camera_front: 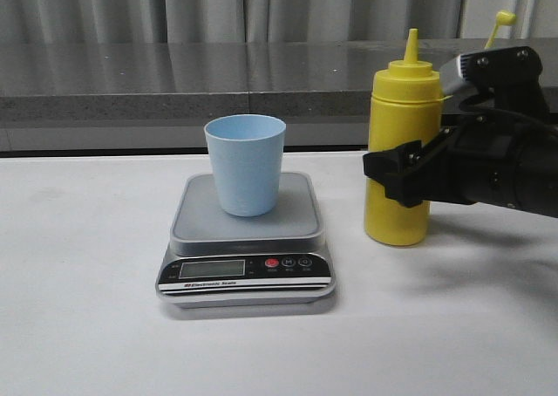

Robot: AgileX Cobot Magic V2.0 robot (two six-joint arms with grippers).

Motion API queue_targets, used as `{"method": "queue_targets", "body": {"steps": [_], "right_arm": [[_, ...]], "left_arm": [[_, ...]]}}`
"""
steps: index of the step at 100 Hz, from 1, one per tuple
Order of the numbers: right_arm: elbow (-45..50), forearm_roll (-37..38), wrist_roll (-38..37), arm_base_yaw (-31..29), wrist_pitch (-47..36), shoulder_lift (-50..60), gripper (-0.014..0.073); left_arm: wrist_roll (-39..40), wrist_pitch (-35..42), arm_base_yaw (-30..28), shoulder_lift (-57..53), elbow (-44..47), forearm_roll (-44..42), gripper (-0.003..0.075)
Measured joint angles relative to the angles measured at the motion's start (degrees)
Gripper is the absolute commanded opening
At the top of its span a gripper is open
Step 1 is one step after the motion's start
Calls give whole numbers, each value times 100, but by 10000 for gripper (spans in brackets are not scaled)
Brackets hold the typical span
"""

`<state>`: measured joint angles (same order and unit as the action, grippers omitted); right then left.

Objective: Pour seasoning into cup on scale with both arms
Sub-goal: 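Lower the yellow bottle onto the table beside the scale, then open the right gripper and withdraw it from the bottle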

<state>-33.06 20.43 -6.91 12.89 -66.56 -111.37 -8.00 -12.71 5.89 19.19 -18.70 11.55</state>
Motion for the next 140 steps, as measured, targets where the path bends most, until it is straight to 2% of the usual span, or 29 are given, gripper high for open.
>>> {"method": "queue_targets", "body": {"steps": [44,78,124,140], "right_arm": [[13,38,0,0,102,-35,643],[554,-157,0,0,114,119,643],[1779,-806,0,0,114,1804,643],[2225,-1011,14,0,622,2805,643]], "left_arm": [[0,0,0,0,0,0,-20],[0,0,0,0,0,0,-20],[0,0,0,0,0,0,-20],[0,0,0,0,0,0,-20]]}}
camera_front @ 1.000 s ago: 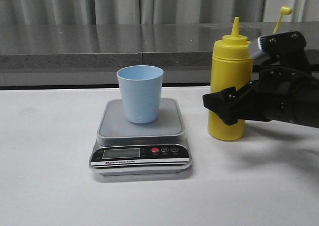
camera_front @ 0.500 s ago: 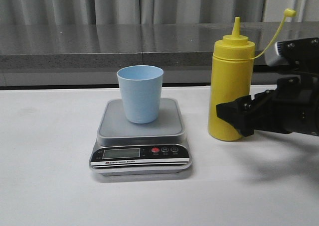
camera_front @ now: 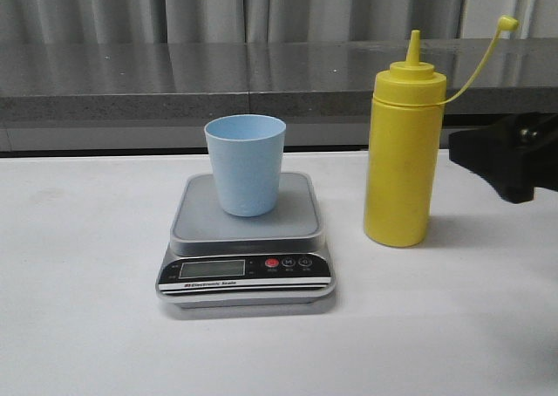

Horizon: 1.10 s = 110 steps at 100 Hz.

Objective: Pour seasoning into cup on scale with both arms
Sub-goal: 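Open the right gripper and withdraw it from the bottle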

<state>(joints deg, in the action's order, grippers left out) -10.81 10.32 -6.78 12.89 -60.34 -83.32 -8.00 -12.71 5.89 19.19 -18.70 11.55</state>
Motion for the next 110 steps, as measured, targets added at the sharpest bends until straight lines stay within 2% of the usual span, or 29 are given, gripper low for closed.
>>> {"method": "queue_targets", "body": {"steps": [34,71,88,97,110], "right_arm": [[199,-73,12,0,2476,2519,637],[185,-378,20,0,4819,5194,461],[-355,-403,20,0,6642,6031,416],[-701,-403,20,0,7371,6296,347],[-963,-403,20,0,7866,6488,161]], "left_arm": [[0,0,0,0,0,0,-20],[0,0,0,0,0,0,-20],[0,0,0,0,0,0,-20],[0,0,0,0,0,0,-20],[0,0,0,0,0,0,-20]]}}
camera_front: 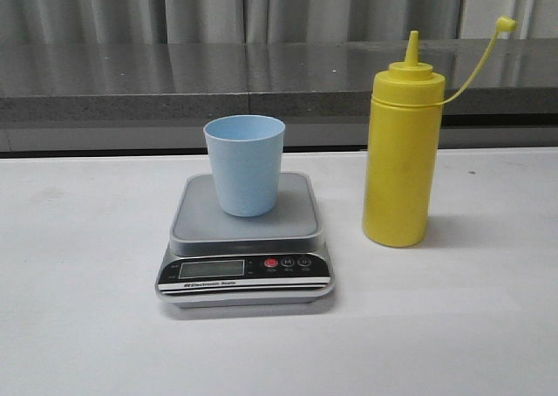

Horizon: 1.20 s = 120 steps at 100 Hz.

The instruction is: Pour seasoning into cup on scale with both arms

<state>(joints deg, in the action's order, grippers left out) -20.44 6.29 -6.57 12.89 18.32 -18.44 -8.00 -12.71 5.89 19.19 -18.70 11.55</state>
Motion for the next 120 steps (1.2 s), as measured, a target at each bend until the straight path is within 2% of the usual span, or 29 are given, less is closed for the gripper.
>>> {"method": "queue_targets", "body": {"steps": [17,120], "right_arm": [[-16,-2,0,0,154,37,-76],[39,7,0,0,162,37,-69]], "left_arm": [[0,0,0,0,0,0,-20],[0,0,0,0,0,0,-20]]}}
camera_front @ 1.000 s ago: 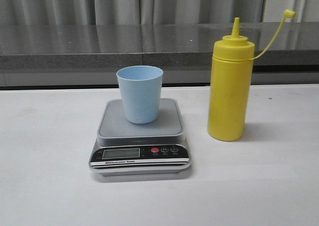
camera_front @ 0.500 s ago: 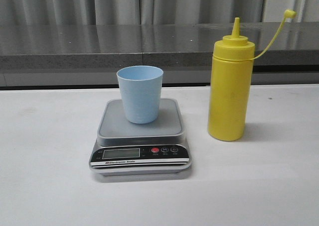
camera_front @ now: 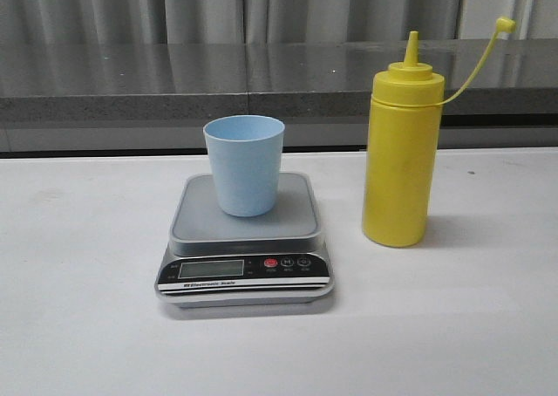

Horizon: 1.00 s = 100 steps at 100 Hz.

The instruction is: Pour seasoning into cup on scale with both arms

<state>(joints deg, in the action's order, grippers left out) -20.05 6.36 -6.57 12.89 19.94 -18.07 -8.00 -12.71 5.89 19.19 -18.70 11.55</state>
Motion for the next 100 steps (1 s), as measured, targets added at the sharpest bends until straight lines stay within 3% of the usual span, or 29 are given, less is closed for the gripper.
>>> {"method": "queue_targets", "body": {"steps": [21,58,100], "right_arm": [[339,-11,0,-83,5,496,-69],[1348,-260,0,-918,-234,1805,-69],[1906,-304,0,-956,-672,1869,-69]], "left_arm": [[0,0,0,0,0,0,-20],[0,0,0,0,0,0,-20],[0,0,0,-12,0,0,-20]]}}
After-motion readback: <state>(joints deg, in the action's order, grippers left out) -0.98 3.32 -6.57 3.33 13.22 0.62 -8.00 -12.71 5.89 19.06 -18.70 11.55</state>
